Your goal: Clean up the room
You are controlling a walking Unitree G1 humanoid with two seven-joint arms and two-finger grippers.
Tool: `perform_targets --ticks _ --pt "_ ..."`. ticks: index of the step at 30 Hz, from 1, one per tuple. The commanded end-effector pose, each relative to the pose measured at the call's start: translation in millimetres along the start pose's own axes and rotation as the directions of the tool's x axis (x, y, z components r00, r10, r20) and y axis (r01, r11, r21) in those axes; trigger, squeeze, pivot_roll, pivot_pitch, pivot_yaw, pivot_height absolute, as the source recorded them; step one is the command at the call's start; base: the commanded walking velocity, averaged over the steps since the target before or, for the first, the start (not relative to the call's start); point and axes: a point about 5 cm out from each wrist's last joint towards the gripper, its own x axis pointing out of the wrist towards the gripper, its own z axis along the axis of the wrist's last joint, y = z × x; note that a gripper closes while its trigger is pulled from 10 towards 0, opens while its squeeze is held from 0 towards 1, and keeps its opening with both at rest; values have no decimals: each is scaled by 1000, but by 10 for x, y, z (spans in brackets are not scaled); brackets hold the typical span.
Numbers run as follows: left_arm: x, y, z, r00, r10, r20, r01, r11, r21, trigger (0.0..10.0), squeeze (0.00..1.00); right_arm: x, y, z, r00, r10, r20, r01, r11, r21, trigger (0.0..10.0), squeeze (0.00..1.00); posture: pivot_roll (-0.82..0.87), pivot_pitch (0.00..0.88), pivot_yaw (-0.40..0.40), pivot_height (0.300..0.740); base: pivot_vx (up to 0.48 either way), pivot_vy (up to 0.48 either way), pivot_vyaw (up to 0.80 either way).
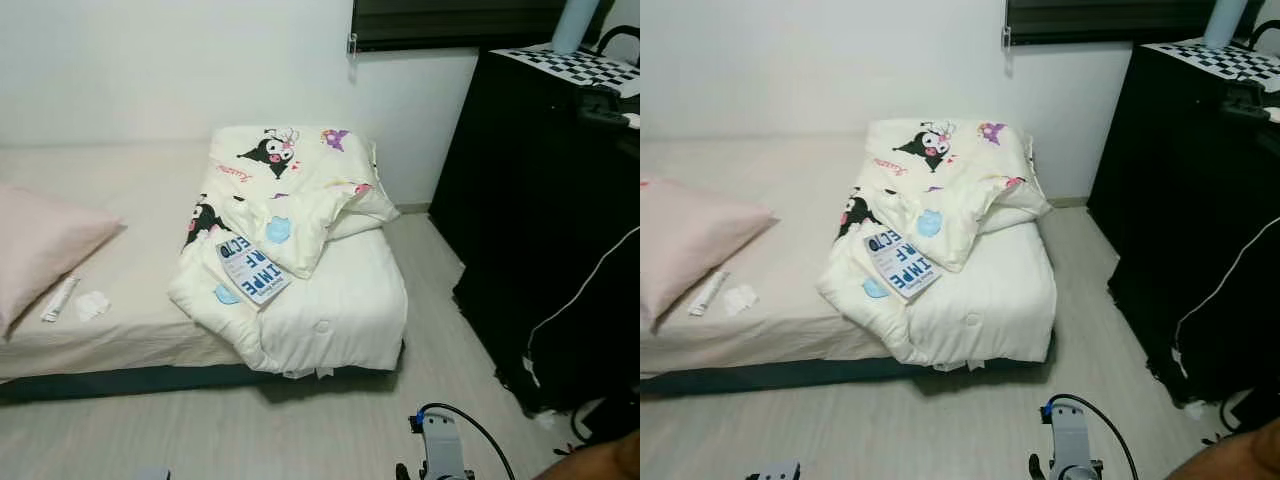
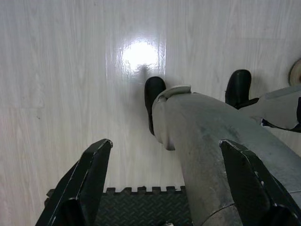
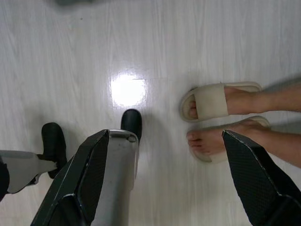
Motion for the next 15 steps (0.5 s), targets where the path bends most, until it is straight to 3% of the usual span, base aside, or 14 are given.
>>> perform_targets --ticks 1,15 --pt "-21 42 -75 1000 6 -21 -7 1000 -8 10000 0 -4 43 -69 1000 13 -21 -12 1000 7 10000 0 -64 91 -16 740 379 0 0" --pt "-32 36 -96 999 -35 -9 35 999 -23 10000 0 -6 108 -114 999 20 -26 -19 1000 19 10000 0 -71 102 2 740 461 0 0"
